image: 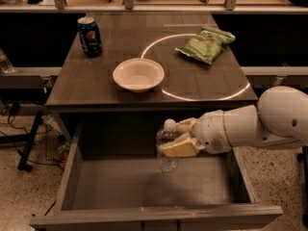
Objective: Pick water bottle from top drawer and place on counter
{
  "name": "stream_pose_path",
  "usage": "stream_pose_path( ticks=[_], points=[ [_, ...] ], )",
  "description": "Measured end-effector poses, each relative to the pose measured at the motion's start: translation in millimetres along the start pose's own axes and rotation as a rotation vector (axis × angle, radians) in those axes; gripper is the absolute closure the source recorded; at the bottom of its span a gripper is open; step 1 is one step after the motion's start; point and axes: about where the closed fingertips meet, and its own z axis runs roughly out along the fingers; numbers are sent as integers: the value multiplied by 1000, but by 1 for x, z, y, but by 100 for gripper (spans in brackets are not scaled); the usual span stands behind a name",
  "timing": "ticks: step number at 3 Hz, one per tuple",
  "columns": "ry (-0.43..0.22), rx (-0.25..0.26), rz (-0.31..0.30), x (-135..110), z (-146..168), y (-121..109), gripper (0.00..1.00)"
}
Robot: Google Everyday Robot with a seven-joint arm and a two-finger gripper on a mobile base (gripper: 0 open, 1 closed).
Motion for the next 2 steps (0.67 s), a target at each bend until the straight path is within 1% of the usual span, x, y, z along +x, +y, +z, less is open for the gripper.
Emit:
stream_pose_path(
  ticks=[1, 2],
  points=[
    [-5, 17, -3, -5, -8, -1, 100],
    [-24, 87, -19, -26, -42, -6, 100]
  ],
)
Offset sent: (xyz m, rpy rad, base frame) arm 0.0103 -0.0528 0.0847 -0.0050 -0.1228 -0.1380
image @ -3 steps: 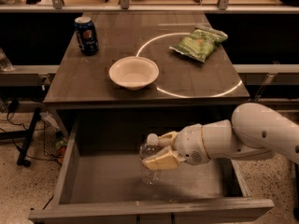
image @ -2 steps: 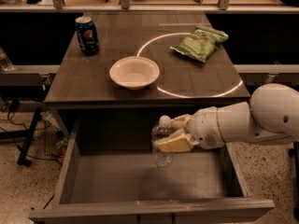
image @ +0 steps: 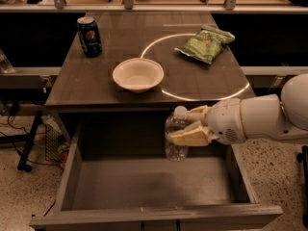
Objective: Pick water bottle from top drawer and place on counter
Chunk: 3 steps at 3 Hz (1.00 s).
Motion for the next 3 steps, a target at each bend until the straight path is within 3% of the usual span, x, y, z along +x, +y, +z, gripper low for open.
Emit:
stream_pose_path(
  ticks=[1, 2, 3],
  points=[
    [-39, 93, -57, -53, -57, -25, 100],
    [-76, 152, -124, -105, -88, -50, 100],
    [-91, 169, -146, -119, -96, -53, 100]
  ],
)
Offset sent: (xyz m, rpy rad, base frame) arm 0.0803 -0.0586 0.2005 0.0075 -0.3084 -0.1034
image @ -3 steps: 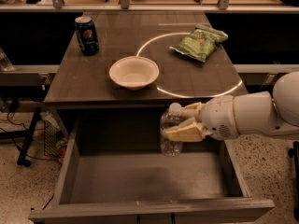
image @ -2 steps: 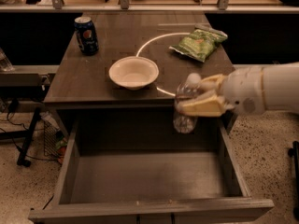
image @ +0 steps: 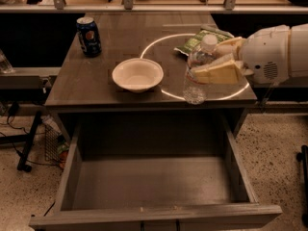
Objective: Pick water bottle from top drawer and place on counter
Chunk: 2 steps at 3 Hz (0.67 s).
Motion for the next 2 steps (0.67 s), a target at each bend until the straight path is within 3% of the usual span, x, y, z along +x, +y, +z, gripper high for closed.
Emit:
stream_pose_path(
  ticks=[1, 2],
  points=[
    [0, 0, 0, 0, 0, 0, 100],
    [-4, 4, -29, -14, 4, -20, 100]
  ],
)
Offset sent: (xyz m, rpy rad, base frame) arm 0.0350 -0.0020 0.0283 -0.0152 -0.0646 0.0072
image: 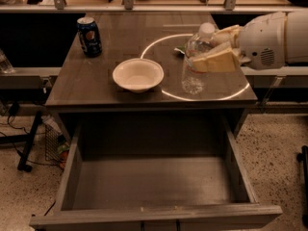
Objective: Pick water bottle from top drawer and place on counter
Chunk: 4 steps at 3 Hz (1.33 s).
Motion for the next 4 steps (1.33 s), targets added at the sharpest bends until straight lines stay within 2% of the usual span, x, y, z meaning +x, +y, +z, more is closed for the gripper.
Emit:
stream_pose_path(
  ticks=[1, 2, 3, 4],
  points=[
    [-19, -4, -22, -22, 4, -29, 100],
    [-17, 36, 22, -27, 12, -92, 100],
    [5, 82, 73, -21, 11, -136, 100],
    [44, 99, 118, -8, 11, -150, 100]
  ],
)
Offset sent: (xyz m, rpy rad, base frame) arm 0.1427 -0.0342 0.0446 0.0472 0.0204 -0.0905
